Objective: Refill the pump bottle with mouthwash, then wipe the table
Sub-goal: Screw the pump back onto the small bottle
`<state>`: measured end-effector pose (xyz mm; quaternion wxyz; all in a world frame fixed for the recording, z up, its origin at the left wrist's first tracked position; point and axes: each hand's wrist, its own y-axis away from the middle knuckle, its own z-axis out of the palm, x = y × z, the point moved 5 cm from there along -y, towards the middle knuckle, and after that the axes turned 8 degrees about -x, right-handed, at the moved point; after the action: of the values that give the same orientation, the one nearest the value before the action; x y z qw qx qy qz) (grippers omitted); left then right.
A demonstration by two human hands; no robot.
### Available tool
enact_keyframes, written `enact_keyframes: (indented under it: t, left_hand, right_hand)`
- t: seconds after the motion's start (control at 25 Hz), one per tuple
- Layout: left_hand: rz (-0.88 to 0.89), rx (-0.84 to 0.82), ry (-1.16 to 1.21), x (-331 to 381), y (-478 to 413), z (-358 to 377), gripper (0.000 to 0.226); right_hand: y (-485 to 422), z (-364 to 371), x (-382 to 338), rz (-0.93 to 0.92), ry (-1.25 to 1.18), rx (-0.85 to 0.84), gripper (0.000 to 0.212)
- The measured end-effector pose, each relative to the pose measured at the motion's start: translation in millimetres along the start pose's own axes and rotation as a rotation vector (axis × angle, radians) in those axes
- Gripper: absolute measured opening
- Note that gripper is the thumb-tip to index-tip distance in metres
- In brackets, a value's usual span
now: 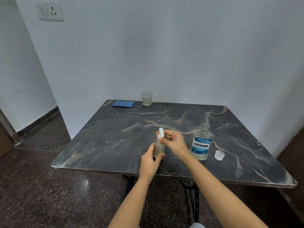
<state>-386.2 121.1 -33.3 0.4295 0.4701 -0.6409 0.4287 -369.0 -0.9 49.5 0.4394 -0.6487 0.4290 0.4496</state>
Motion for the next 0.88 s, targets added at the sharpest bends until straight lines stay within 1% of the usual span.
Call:
enact_keyframes:
  t: [0.12, 0.2, 0.36, 0.52, 0.64, 0.72, 0.76, 0.88]
  left_hand:
    - [0.001, 0.021, -0.047, -0.2, 0.0, 0.1, 0.046]
    - [-0.007, 0.058, -0.089, 1.7, 1.4, 0.4, 0.044]
    - [-0.012, 0.124, -0.175, 8.3, 5.9, 1.9, 0.033]
    - [-0.042, 0.168, -0.255, 6.1, 4.0, 3.8, 0.033]
    - [-0.032, 0.194, -0.321, 7.6, 3.1, 3.8, 0.032]
    - [-0.028, 0.175, -0.272, 9.8, 5.2, 3.6, 0.031]
    - [-0.027, 0.160, -0.236, 10.8, 5.7, 3.1, 0.032]
    - [0.000, 0.130, -0.166, 12.7, 5.6, 2.7, 0.035]
  right_hand:
    - [3.7, 6.1, 5.7, 0.047, 0.130, 0.208, 0.028]
    - [4.1, 11.1, 9.1, 0.053, 0.252, 0.305, 0.027]
    - [7.6, 15.8, 2.5, 0.097, 0.422, 0.436, 0.025]
    - [15.2, 25.2, -19.2, 0.133, 0.637, 0.557, 0.021]
    - [18.9, 31.7, -19.2, 0.204, 0.668, 0.635, 0.021]
    - [20.2, 32.2, -16.4, 0.188, 0.654, 0.632, 0.023]
    - [19.5, 30.5, -13.8, 0.155, 0.630, 0.601, 0.024]
    - [15.8, 23.5, -1.2, 0.031, 0.463, 0.385, 0.032]
